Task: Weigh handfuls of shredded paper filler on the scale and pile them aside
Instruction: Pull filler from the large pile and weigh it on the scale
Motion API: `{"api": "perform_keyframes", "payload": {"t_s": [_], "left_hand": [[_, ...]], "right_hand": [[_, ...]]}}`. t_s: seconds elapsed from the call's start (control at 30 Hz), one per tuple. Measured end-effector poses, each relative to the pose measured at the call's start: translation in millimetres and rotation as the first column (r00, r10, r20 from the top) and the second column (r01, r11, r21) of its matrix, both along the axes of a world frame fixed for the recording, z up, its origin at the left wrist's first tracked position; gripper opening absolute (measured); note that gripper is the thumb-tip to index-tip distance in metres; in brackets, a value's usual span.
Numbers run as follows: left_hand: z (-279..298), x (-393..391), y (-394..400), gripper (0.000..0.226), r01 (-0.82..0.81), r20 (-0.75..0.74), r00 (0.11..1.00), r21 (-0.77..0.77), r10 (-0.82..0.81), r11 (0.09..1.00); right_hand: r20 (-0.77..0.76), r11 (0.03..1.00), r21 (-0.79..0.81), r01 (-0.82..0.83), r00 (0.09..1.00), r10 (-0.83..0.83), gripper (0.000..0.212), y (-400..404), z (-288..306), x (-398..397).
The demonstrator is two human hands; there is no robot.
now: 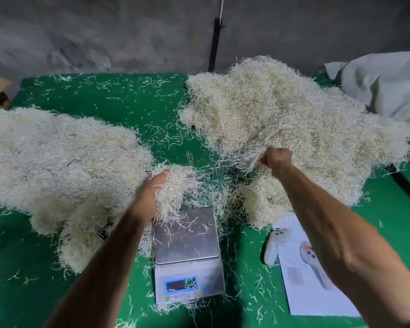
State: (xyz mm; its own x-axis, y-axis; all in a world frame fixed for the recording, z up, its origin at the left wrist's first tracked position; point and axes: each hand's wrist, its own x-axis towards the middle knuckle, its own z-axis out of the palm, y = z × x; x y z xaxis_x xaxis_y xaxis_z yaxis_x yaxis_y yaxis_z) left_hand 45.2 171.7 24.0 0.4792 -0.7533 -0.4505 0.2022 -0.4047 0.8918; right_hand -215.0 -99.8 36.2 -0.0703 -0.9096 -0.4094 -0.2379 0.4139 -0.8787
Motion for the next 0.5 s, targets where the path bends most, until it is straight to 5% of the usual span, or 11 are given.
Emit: {"api": "perform_keyframes", "payload": {"t_s": [0.07,0.13,0.2,0.27,0.33,0.4,0.43,0.5], "left_hand": [[2,-1,5,0.035,-0.033,-0.084,0.996,-0.006,0.032,0.999],[-4,-4,-5,0.039,-0.047,-0.167,0.985,-0.009,0.045,0.999],[-18,0,-12,0.065,-0.132,-0.202,0.97,0.037,0.136,0.991],[-20,-1,-10,0.04,-0.05,-0.122,0.991,0.03,0.053,0.998],[-19,-1,-19,0.057,-0.103,-0.21,0.97,0.113,0.125,0.988],[-10,-4,-26,0.051,-0.085,-0.325,0.938,0.119,0.12,0.989],[-7,-6,-29,0.045,-0.094,-0.367,0.923,0.087,0.12,0.992],[4,-6,-23,0.042,-0.178,-0.405,0.892,0.098,0.202,0.979]], "right_hand": [[-0.006,0.987,0.007,-0.161,0.987,0.161,0.042,13,-6,6],[-0.274,0.917,0.055,-0.395,0.877,0.394,0.043,30,-13,14],[-0.71,0.848,0.078,-0.525,0.568,0.417,0.028,44,-8,19],[-0.901,0.778,-0.055,-0.626,0.367,0.232,0.029,60,-1,30],[-0.791,0.595,-0.14,-0.792,0.451,0.414,0.046,81,3,51],[-0.362,0.476,-0.09,-0.875,0.474,0.802,0.061,115,7,76],[-0.164,0.451,-0.063,-0.89,0.455,0.875,0.059,129,4,85],[-0.009,0.503,-0.049,-0.863,0.504,0.864,0.023,149,0,93]]}}
